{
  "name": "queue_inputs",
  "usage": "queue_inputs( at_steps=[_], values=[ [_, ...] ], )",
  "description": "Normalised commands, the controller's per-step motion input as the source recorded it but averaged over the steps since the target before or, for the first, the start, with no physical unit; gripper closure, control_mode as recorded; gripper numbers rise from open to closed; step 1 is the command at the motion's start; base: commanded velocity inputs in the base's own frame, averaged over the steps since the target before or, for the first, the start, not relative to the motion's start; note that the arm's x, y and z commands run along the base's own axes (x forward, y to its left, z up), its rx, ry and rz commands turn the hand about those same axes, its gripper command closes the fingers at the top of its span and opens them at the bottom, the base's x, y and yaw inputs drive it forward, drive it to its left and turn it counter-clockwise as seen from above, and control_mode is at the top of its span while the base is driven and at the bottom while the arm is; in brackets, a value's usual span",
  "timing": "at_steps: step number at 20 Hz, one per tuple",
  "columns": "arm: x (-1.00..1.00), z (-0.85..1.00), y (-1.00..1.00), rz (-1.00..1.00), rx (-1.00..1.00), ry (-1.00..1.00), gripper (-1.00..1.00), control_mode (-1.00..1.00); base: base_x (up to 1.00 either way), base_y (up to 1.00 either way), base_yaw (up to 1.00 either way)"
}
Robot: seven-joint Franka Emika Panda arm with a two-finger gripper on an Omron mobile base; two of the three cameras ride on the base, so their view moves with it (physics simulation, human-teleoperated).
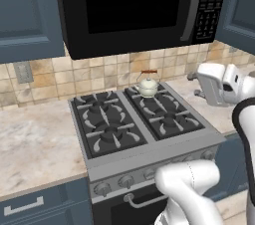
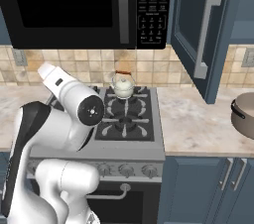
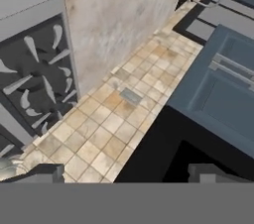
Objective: Pick the kettle from the cabinet and place it on a stove burner. Then pick the pot from the counter and place it on another stove burner. Finally, turn both burners on.
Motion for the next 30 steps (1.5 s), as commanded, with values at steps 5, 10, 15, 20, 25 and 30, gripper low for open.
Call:
queue_inputs(
  at_steps=[5,10,15,20,25,30],
  values=[
    [-0.20,0.00,0.00,-0.01,0.00,-0.06,-1.00,1.00,-0.44,0.00,-0.04],
    [0.00,0.00,0.00,0.00,0.00,0.00,-1.00,1.00,-0.71,-0.04,-0.07],
    [0.00,0.00,0.00,0.00,0.00,0.00,-1.00,1.00,-0.68,-0.14,-0.08],
    [0.00,0.00,0.00,0.00,0.00,0.00,-1.00,1.00,-0.58,-0.24,-0.09],
    [0.00,0.00,0.00,0.00,0.00,0.00,-1.00,1.00,-0.43,-0.42,-0.08],
    [0.00,0.00,0.00,0.00,0.00,0.00,-1.00,1.00,-0.27,-0.51,-0.06]
  ],
)
